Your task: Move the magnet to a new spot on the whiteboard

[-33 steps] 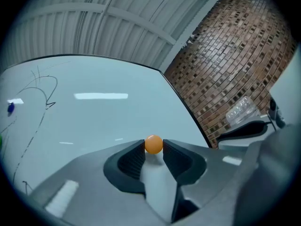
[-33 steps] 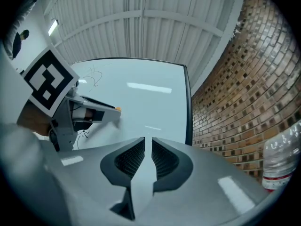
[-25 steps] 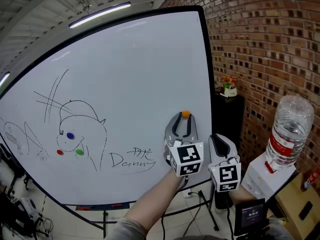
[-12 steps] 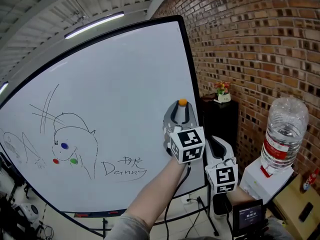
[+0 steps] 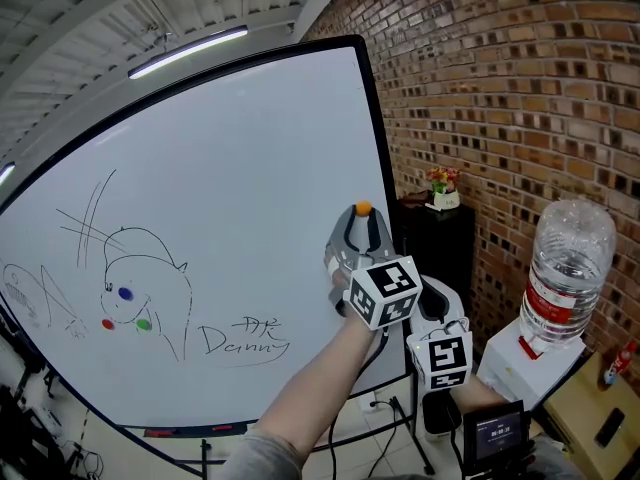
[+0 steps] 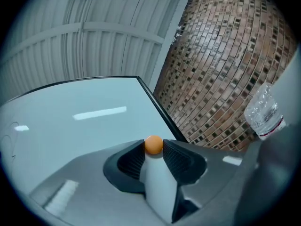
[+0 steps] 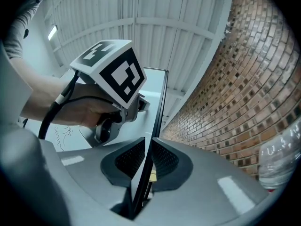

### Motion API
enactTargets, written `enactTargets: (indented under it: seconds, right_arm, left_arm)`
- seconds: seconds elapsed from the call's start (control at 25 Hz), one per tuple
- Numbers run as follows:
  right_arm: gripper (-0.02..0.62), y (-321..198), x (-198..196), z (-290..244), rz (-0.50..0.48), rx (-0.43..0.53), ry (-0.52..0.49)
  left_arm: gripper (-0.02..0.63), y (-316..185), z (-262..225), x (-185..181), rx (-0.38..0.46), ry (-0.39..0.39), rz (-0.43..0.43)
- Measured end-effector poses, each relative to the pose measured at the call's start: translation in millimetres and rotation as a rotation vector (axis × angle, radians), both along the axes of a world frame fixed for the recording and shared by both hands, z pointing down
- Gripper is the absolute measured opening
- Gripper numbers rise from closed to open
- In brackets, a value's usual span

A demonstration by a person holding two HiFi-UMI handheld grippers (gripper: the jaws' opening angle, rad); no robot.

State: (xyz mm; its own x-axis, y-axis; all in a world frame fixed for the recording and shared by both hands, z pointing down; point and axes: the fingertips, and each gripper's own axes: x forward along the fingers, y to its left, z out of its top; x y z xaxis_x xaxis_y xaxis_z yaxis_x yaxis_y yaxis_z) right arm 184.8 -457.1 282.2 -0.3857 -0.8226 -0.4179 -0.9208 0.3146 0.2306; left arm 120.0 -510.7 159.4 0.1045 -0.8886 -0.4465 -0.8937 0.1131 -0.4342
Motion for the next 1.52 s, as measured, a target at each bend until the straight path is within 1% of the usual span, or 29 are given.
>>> enactTargets:
  seconds: [0.36,0.56,0.6,0.72,0.84,0.88,1.2,1.32,1.52]
  right_arm:
    - [0.049,-4.5,6.6,3.0,0.013,-0.002,-0.001]
    - [0.049,-3.9,6.7,0.8,0.01,-0.001,-0.003]
    - [0.049,-3.3,6.5,0.3,0.008,-0.001,-0.003]
    - [0.046,-1.2,3.8,0.3,0.003,-0.004,-0.008]
    - [0.041,0.9,-7.2,3.2,-0.014,-0.018,-0.017]
    - [0.038,1.9,-11.9,4.4,-0.019,-0.021,-0.018]
    - [0.031,20.2,-67.5,6.4,-0.066,-0.029,-0.003]
    - [0.031,26.8,-98.1,8.5,-0.095,-0.033,0.009]
    - [0.029,41.1,-170.1,10.0,-0.178,-0.052,0.034]
  left_arm:
    - [0.126,0.0,0.3,-0.4,0.032,0.0,0.015]
    - [0.123,6.1,1.5,-2.5,0.042,-0.001,0.045]
    - [0.117,9.4,2.5,-4.6,0.047,0.002,0.051]
    - [0.057,17.9,7.8,-16.1,0.061,0.009,0.055]
    - [0.007,22.6,15.4,-36.3,0.051,0.02,0.049]
    - [0.0,24.7,17.5,-43.9,0.046,0.024,0.047]
    - [0.0,50.2,27.8,-114.2,0.023,0.054,0.023]
    - [0.0,63.3,34.2,-149.0,0.015,0.067,0.0]
    - [0.0,85.2,50.4,-223.1,-0.013,0.085,-0.062]
